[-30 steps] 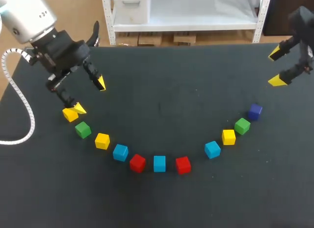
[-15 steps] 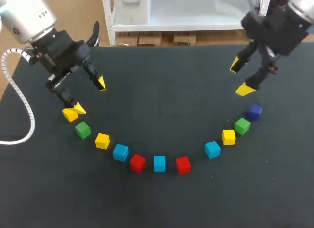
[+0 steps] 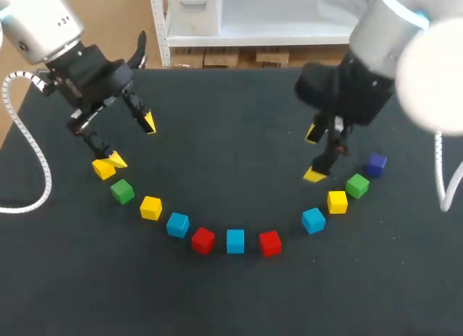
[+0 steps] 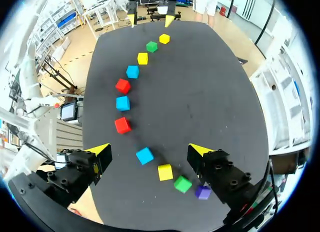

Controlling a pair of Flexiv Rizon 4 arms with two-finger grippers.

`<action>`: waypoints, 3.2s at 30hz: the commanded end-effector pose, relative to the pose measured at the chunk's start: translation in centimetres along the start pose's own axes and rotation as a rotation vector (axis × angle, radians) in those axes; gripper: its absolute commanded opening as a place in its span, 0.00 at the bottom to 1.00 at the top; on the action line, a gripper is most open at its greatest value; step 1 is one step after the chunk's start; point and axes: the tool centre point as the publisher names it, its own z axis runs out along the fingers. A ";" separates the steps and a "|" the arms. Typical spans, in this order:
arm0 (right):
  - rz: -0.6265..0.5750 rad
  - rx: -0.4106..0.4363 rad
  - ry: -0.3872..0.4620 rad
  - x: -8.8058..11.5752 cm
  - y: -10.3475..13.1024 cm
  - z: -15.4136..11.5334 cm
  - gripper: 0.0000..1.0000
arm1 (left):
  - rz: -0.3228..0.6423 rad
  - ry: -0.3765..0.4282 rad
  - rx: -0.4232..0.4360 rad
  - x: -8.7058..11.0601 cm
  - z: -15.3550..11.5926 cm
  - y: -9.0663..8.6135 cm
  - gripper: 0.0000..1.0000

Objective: Place the blue cubes, place green cubes on the blue cubes, place the yellow cubes on the green cubes, then place the red cubes on the yellow cubes, and place purple cube on the red cubes.

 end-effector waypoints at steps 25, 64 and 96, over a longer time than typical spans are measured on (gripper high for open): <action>-0.197 -0.053 0.136 -5.4 7.6 10.6 1.00 | 0.002 0.001 -0.001 0.0 0.0 0.0 1.00; -0.180 -0.026 0.285 -5.4 6.1 17.1 1.00 | 0.002 0.001 -0.001 0.0 0.0 0.0 1.00; -0.179 -0.026 0.269 -5.8 5.5 16.2 0.00 | 0.002 0.001 -0.001 0.0 0.0 0.0 1.00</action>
